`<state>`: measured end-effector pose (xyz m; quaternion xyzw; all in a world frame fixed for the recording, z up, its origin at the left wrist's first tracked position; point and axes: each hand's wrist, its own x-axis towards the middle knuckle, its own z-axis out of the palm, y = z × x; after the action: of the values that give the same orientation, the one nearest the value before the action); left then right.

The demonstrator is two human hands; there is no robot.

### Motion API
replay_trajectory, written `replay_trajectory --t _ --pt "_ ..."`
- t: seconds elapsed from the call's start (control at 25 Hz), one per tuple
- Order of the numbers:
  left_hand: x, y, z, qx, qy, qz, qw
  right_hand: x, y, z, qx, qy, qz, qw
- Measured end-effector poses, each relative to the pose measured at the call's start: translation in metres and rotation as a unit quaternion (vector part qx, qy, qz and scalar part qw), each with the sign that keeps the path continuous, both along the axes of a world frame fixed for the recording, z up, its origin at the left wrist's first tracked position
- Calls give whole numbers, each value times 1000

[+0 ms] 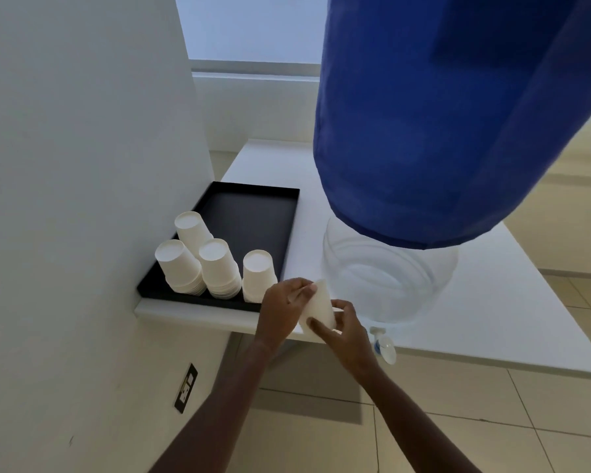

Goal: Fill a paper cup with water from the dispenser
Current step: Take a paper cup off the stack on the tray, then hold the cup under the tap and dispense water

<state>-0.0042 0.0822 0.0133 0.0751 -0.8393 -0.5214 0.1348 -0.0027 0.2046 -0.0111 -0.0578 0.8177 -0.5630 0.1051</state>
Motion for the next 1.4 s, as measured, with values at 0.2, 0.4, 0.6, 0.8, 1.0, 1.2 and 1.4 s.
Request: replay_trajectory --t 0.2,0.4,0.6,0.8,1.0,1.2,1.4 --pt "17 19 2 -120 -56 -170 977 3 24 4 -15 -62 21 998" --pt "23 41 -2 -149 -69 -169 972 43 42 -31 -51 -78 44 995" --pt "17 80 -16 -244 -77 -171 952 50 79 -72 -24 -105 -92 990" --pt "9 109 -33 -378 -101 -226 892 27 86 -84 -47 -63 -188 979" --pt "7 116 -40 -532 -40 -246 809 15 79 -85 -32 5 -173 984" --pt "-6 109 -31 -573 -49 -307 758 15 88 -85 -64 0 -128 990" --pt "-17 109 -22 -494 -115 -273 817 15 88 -90 -79 -3 -130 988"
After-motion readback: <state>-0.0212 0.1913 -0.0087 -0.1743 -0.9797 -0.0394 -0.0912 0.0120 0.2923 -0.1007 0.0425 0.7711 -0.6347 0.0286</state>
